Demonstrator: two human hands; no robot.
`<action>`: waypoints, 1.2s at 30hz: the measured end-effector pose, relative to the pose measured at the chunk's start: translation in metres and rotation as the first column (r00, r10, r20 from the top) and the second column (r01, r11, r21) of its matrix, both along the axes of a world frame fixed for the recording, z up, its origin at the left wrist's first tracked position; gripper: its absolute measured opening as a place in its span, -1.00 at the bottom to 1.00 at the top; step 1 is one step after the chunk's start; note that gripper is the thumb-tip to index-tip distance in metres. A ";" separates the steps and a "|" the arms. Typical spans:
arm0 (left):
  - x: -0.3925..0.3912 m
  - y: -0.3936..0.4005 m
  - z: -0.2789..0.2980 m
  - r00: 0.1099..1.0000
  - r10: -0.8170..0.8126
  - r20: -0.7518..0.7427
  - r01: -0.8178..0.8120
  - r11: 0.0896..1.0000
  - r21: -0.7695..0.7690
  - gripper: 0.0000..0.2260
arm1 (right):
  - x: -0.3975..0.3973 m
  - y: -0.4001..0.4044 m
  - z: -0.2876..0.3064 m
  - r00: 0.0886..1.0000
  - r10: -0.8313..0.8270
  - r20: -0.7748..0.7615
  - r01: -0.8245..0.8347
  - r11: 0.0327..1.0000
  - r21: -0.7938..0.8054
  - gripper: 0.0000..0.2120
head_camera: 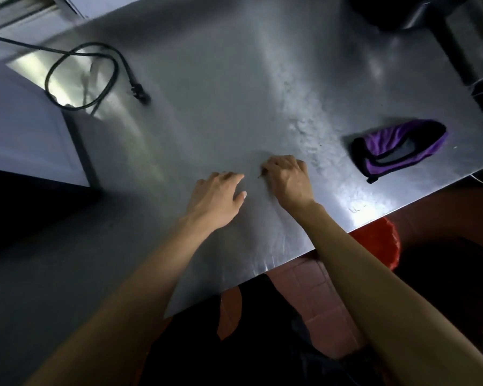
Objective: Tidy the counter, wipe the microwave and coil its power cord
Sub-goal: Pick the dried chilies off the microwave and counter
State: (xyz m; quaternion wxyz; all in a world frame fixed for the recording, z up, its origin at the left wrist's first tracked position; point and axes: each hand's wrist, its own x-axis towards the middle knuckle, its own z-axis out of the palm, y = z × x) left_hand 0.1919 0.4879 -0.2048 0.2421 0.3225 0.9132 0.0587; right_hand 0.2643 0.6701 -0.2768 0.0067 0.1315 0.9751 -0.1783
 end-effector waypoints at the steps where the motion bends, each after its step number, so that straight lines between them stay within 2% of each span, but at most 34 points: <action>1: 0.000 0.001 -0.001 1.000 0.009 0.009 -0.009 1.000 -0.003 -0.58 | -0.001 0.000 -0.001 1.000 -0.001 0.003 0.001 1.000 -0.008 -0.83; 6: 0.000 0.000 -0.003 0.998 0.053 0.028 -0.053 0.999 -0.003 -0.58 | -0.001 -0.001 -0.003 0.999 -0.043 0.005 0.043 0.998 -0.034 -0.82; 13: 0.003 -0.007 -0.001 0.994 0.101 0.036 -0.101 0.995 -0.008 -0.58 | 0.000 -0.006 -0.007 0.999 -0.023 -0.036 0.026 0.997 0.066 -0.87; 21: 0.008 -0.030 0.007 0.981 0.189 0.031 -0.189 0.982 0.006 -0.59 | -0.002 -0.029 0.012 0.992 0.031 -0.125 -0.032 0.999 -0.010 -0.71; 24: 0.009 -0.048 0.014 0.974 0.226 0.008 -0.226 0.974 -0.001 -0.59 | -0.006 -0.047 0.025 0.981 0.071 -0.178 -0.079 0.996 -0.039 -0.70; 29: 0.012 -0.097 0.031 0.944 0.330 -0.033 -0.328 0.944 0.041 -0.59 | -0.020 -0.091 0.045 0.958 0.159 -0.238 -0.172 0.984 -0.036 -0.86; 36: 0.032 -0.196 0.062 0.856 0.511 -0.079 -0.500 0.857 0.127 -0.56 | -0.037 -0.190 0.077 0.889 0.334 -0.312 -0.359 0.933 -0.025 -0.85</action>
